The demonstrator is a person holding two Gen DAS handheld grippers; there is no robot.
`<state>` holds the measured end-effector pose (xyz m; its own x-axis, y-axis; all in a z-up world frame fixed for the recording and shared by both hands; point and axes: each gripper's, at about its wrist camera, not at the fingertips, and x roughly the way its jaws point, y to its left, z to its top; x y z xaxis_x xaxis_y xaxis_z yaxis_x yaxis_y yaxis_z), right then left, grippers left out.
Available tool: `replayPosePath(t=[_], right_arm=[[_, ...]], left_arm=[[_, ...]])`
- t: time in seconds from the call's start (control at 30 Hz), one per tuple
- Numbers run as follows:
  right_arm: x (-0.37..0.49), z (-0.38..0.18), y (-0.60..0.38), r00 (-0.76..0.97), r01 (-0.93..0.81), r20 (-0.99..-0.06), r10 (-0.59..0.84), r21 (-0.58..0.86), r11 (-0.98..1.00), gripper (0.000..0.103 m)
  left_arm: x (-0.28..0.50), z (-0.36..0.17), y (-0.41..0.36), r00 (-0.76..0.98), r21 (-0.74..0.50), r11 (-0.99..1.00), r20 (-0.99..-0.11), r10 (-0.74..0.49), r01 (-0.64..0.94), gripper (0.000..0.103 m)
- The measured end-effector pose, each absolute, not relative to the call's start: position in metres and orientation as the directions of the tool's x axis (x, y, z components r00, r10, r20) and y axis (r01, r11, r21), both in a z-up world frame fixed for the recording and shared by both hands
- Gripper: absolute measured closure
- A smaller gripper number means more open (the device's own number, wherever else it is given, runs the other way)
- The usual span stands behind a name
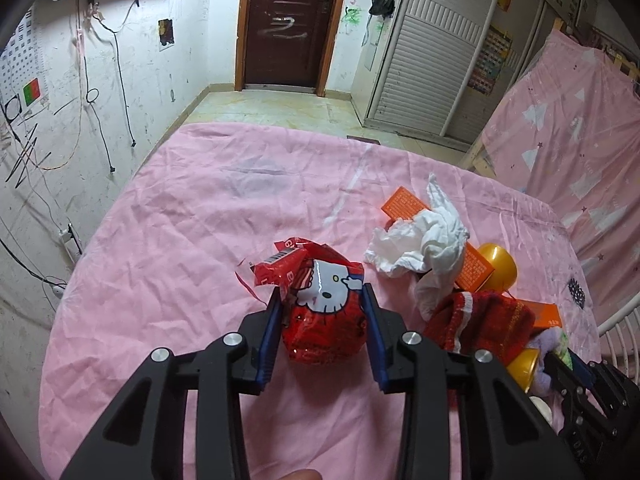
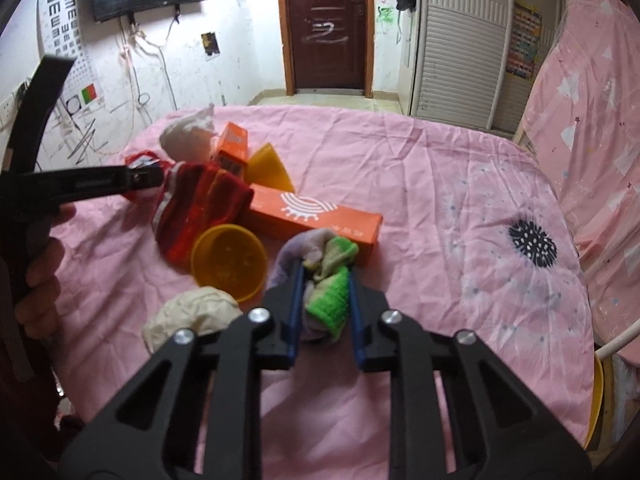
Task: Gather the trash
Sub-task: 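Grasp the red Hello Kitty wrapper with the left tool while the right tool grasps the grey-green sock, then carry both items to the yellow bin and open both tools to drop them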
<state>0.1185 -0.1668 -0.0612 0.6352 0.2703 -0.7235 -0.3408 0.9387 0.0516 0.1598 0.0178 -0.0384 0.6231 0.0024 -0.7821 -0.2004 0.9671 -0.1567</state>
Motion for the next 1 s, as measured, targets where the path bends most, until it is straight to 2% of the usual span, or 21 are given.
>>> replayPosePath(t=[0.2,0.43,1.0], right_arm=[[0.113,-0.056,-0.18,0.663,-0.318,-0.685,0.303,0.108,0.942,0.086],[0.098,-0.047,-0.199,0.706,-0.286,-0.648,0.287,0.109,0.952,0.086],[0.064,-0.012,-0.308,0.839,-0.12,-0.513,0.184,0.156,0.981,0.086]], left_arm=[[0.143,-0.018,0.02,0.659,-0.155,0.968,-0.752,0.013,-0.196,0.072],[0.127,0.014,0.002,0.709,-0.154,0.974,-0.705,0.008,-0.164,0.072],[0.118,0.047,-0.091,0.741,-0.105,0.994,-0.669,-0.064,-0.009,0.072]])
